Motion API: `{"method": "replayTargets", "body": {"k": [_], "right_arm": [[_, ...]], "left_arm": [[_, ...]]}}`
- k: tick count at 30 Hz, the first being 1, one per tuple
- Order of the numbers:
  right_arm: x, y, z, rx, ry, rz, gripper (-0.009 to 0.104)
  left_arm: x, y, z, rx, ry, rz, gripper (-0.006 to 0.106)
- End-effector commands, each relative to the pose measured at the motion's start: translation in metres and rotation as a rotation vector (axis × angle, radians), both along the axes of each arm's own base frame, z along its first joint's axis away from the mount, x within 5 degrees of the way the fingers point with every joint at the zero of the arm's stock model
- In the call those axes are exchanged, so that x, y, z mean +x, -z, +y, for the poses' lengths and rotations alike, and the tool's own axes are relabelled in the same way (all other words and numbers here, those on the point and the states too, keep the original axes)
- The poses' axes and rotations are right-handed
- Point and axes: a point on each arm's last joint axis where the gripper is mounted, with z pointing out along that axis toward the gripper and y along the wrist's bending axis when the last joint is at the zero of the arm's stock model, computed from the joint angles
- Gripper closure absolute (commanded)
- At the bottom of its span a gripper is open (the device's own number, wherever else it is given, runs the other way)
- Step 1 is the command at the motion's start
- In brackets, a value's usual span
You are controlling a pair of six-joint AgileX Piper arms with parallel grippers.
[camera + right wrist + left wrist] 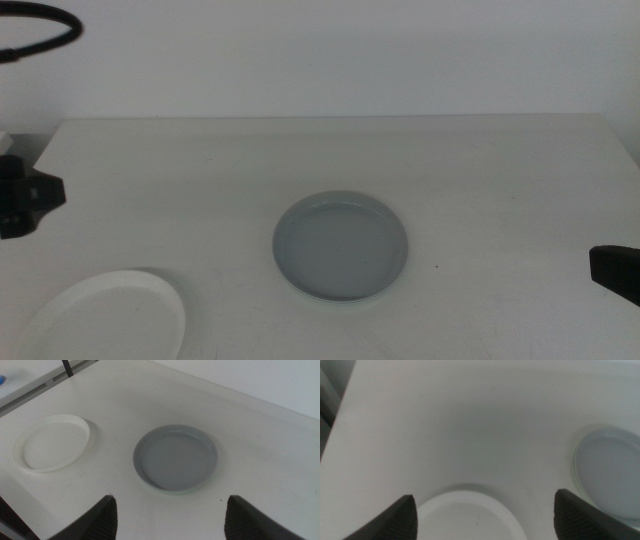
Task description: Stack the three bowls on top of each other.
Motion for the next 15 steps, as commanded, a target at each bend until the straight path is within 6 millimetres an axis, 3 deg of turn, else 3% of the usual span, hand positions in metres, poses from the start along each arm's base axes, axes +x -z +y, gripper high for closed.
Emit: {"method": "replayTargets", "body": {"k": [1,7,15], "right_arm": [[0.002,-0.012,-0.001,0.044,0.024,-0.063,0.040],[0.002,-0.012,-0.001,0.045,0.024,-0.063,0.040],[0.002,-0.012,-0.001,0.044,0.024,-0.063,0.040]], "left_arm": [[0.008,-0.013,0.000,-0.030,-0.020,-0.065,-0.004],[0.021,-0.001,0.008,-0.027,-0.051,0.034,-0.004],[0.043,0.020,0.051,0.040,-0.019,0.270,-0.004]]}}
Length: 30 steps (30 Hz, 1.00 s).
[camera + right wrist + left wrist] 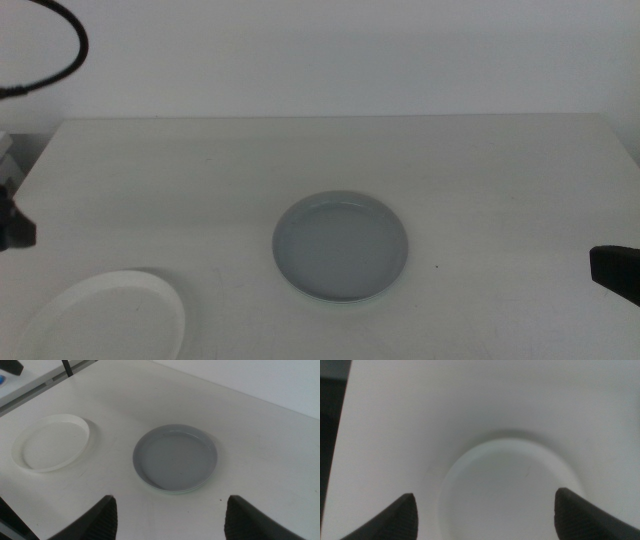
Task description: Stack the three bowls on top of each other.
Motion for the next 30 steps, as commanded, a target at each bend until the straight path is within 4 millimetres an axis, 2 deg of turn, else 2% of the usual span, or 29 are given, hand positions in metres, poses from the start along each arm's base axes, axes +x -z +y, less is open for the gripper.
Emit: {"method": "replayTargets", "body": {"k": [1,7,12,17,24,27,30], "right_arm": [[0.002,-0.012,-0.001,0.044,0.024,-0.064,0.040],[0.002,-0.012,-0.001,0.040,0.026,-0.067,0.040],[0.002,-0.012,-0.001,0.041,0.026,-0.067,0.040],[0.002,-0.012,-0.001,0.041,0.025,-0.066,0.040],[0.002,-0.012,-0.001,0.041,0.025,-0.066,0.040],[0.002,-0.012,-0.001,0.041,0.025,-0.066,0.040],[0.002,-0.012,-0.001,0.041,0.025,-0.066,0.040]], "left_arm": [[0.010,-0.005,0.011,0.007,0.057,-0.030,-0.004],[0.030,0.024,0.031,0.015,0.162,0.053,-0.004],[0.050,0.058,0.044,0.020,0.193,0.143,-0.004],[0.066,0.094,0.051,-0.040,0.194,0.249,-0.004],[0.075,0.131,0.056,-0.100,0.193,0.352,-0.004],[0.078,0.142,0.057,-0.109,0.186,0.371,0.002],[0.080,0.149,0.058,-0.117,0.184,0.387,0.013]]}}
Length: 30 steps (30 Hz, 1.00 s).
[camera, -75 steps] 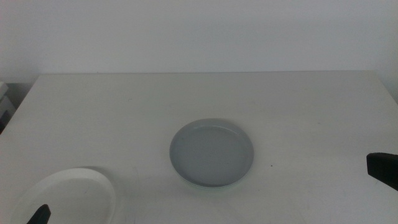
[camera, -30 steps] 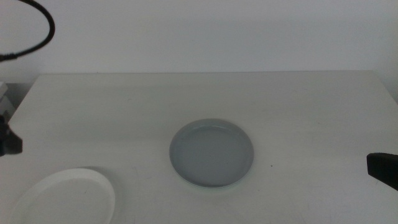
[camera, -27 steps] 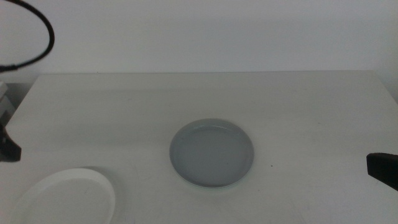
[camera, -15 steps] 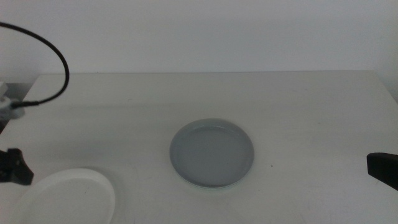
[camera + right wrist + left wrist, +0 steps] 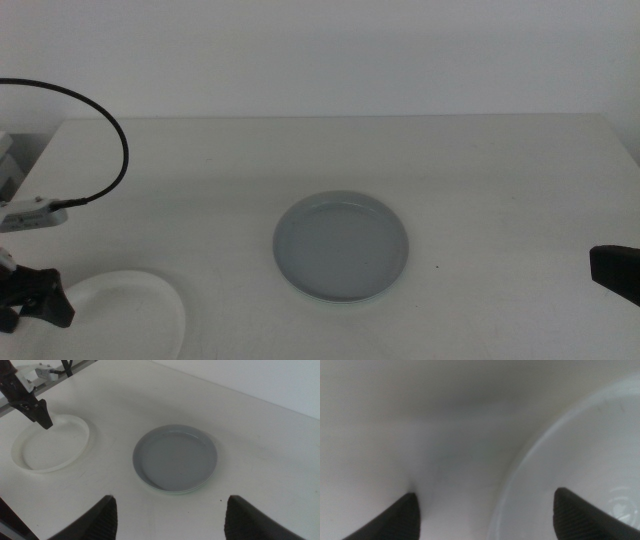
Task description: Stack the three bowls on top of each other.
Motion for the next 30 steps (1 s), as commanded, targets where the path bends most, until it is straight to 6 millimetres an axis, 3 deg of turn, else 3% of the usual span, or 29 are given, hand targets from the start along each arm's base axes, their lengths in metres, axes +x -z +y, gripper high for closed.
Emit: {"method": "replayTargets", "body": {"k": [1,10,15,19,23,26,30], "right_arm": [[0.002,-0.012,-0.001,0.040,0.024,-0.067,0.040],[0.002,-0.012,-0.001,0.040,0.024,-0.067,0.040],[0.002,-0.012,-0.001,0.040,0.024,-0.067,0.040],[0.002,-0.012,-0.001,0.040,0.024,-0.067,0.040],[0.002,-0.012,-0.001,0.040,0.024,-0.067,0.040],[0.002,-0.012,-0.001,0.040,0.024,-0.067,0.040],[0.002,-0.012,-0.001,0.040,0.024,-0.067,0.040]], "left_arm": [[0.005,-0.007,0.001,0.000,-0.022,-0.040,0.019],[0.002,-0.007,-0.002,-0.030,-0.015,-0.007,0.097],[0.001,-0.039,-0.008,-0.055,-0.022,-0.029,0.100],[0.009,-0.089,-0.027,-0.026,-0.001,-0.149,0.100],[0.030,-0.134,-0.061,-0.030,-0.003,-0.268,0.100],[0.047,-0.152,-0.092,-0.062,0.016,-0.309,0.100],[0.068,-0.159,-0.141,-0.100,0.108,-0.330,0.100]]}}
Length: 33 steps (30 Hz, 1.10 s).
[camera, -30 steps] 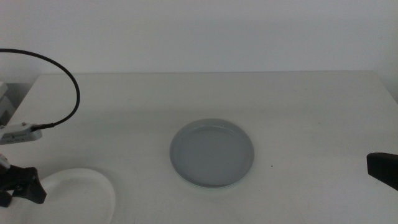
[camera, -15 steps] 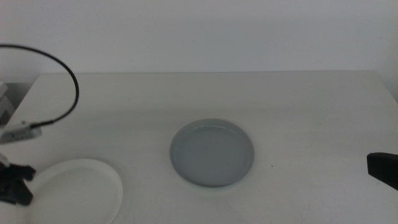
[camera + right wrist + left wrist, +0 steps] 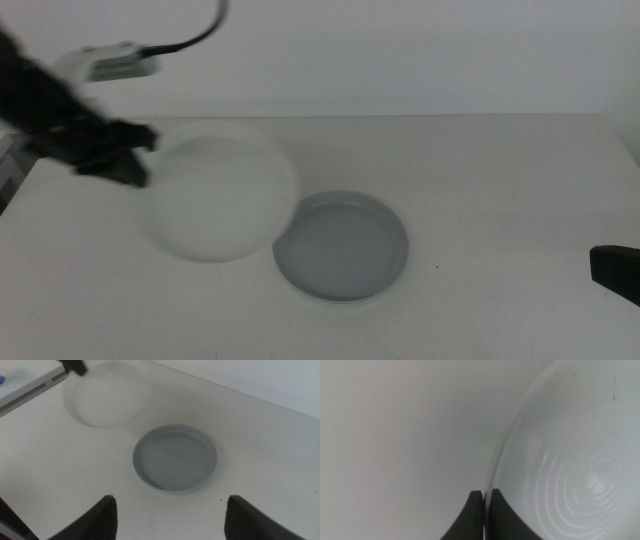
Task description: Stack the three bowls on top of each other.
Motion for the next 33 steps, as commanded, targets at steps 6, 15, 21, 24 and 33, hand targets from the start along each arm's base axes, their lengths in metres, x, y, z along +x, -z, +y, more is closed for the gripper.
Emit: {"method": "replayTargets", "body": {"k": [6,15,21,24,33], "right_arm": [[0.002,-0.012,-0.001,0.040,0.024,-0.068,0.040],[0.002,-0.012,-0.001,0.040,0.024,-0.068,0.040],[0.002,-0.012,-0.001,0.040,0.024,-0.068,0.040],[0.002,-0.012,-0.001,0.040,0.024,-0.068,0.040],[0.002,-0.012,-0.001,0.040,0.024,-0.068,0.040]], "left_arm": [[0.033,-0.002,-0.091,-0.079,0.113,-0.052,0.100],[0.056,0.046,-0.136,-0.098,0.135,-0.033,0.100],[0.060,0.061,-0.140,-0.124,0.128,0.005,0.094],[0.060,0.060,-0.140,-0.120,0.143,-0.006,0.071],[0.049,0.007,-0.124,-0.136,0.144,-0.135,0.003]]}}
